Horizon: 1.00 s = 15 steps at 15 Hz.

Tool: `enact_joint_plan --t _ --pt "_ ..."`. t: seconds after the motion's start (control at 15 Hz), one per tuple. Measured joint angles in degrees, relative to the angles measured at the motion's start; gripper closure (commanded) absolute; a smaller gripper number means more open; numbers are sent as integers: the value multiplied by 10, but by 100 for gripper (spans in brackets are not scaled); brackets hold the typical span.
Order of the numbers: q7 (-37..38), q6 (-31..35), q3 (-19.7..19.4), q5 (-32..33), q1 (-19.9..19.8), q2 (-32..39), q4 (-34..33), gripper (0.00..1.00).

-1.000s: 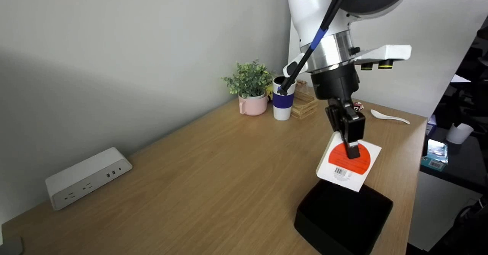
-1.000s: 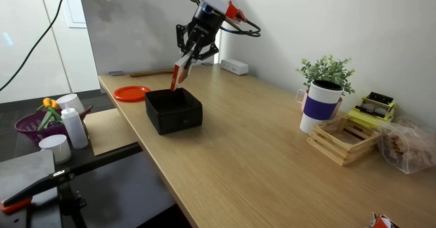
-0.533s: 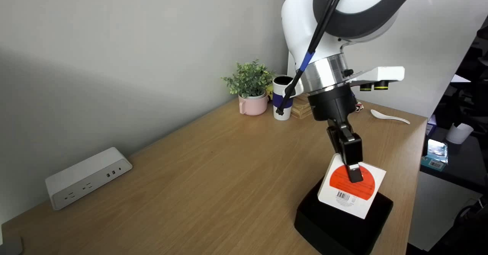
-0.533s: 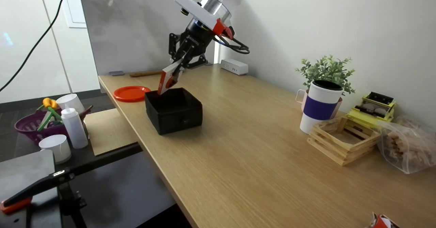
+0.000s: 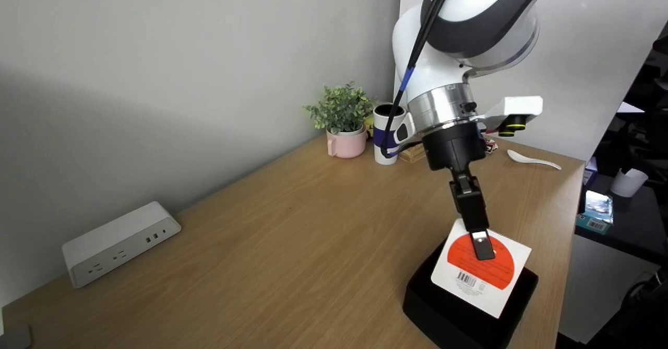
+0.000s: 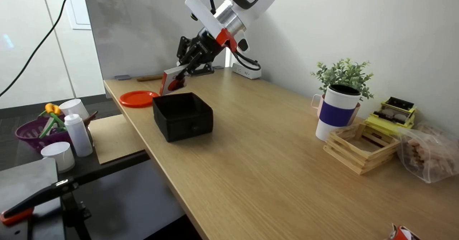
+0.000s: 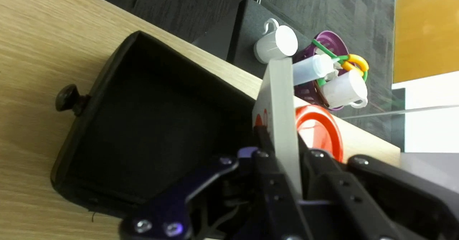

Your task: Put the book in the black box

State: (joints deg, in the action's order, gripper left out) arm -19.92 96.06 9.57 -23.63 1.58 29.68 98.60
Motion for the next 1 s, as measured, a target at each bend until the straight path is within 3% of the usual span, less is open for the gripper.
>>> enact_joint_plan --t 0.2,0.27,0.47,0.53,0.73,1.0 --pt "36 8 -7 -37 -6 0 4 96" --pt "39 11 -9 -39 -7 0 4 86" --pt "8 10 -8 -25 -6 -1 4 86" --pt "5 10 -8 -25 -5 -1 4 96" --pt "8 11 -8 -26 -5 -1 4 96" --pt "67 34 -20 -45 -7 -1 7 96"
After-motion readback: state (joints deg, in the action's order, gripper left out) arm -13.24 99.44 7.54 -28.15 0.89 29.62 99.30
